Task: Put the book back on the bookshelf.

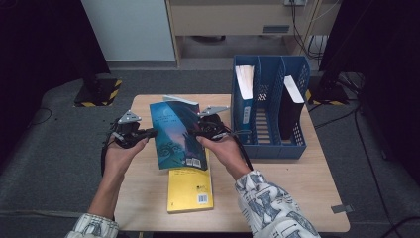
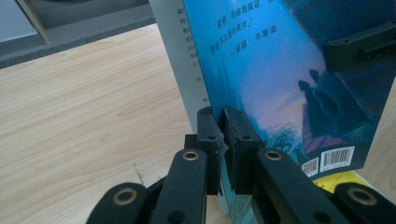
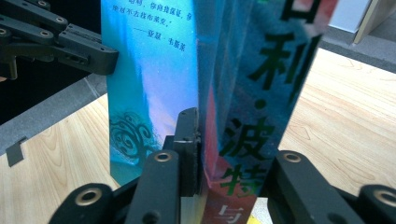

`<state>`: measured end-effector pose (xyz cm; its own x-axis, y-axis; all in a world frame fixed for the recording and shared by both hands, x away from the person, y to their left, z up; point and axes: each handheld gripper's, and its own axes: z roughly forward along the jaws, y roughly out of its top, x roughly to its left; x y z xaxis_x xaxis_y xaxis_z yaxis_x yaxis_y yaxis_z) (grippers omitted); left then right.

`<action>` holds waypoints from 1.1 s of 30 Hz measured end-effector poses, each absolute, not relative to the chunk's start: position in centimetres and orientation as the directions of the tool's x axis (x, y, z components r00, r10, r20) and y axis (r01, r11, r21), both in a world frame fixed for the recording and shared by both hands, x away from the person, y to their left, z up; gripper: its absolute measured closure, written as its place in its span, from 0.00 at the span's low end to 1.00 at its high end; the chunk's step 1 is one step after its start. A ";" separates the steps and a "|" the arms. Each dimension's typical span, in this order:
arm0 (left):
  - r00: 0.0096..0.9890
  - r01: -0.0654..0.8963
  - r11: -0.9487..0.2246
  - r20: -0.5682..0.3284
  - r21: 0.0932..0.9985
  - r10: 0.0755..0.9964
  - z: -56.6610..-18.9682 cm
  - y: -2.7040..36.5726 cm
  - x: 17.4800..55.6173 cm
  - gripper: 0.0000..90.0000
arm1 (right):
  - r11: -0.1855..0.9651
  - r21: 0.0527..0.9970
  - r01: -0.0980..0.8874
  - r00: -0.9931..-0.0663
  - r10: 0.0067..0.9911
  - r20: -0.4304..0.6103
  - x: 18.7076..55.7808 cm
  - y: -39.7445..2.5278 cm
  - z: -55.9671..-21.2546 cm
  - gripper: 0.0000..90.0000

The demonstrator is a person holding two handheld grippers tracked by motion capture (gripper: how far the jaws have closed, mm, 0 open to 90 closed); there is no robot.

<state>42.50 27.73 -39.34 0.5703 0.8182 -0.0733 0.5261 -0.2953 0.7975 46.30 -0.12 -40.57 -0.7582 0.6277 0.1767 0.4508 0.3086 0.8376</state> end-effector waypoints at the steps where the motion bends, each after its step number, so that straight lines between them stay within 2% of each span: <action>1: 0.571 0.526 -0.294 -0.075 0.798 0.817 -39.3 27.7 42.5 0.95 | 0.308 0.836 0.454 -0.757 0.628 0.180 46.3 -0.1 -40.5 0.79; 12: 0.575 0.512 -0.310 -0.051 0.802 0.817 -39.0 27.6 42.9 0.96 | 0.319 0.859 0.399 -0.762 0.636 0.118 46.9 0.0 -40.3 0.81; 33: 0.605 0.469 -0.323 -0.033 0.822 0.795 -39.1 27.7 39.1 0.96 | 0.329 0.876 0.353 -0.817 0.564 0.117 44.3 -0.9 -38.8 0.73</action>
<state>39.12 27.74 -39.09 0.6051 0.7954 -0.0329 0.4695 -0.3231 0.8217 44.29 -0.89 -38.81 -0.8175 0.5639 0.1172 0.3526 0.3291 0.8760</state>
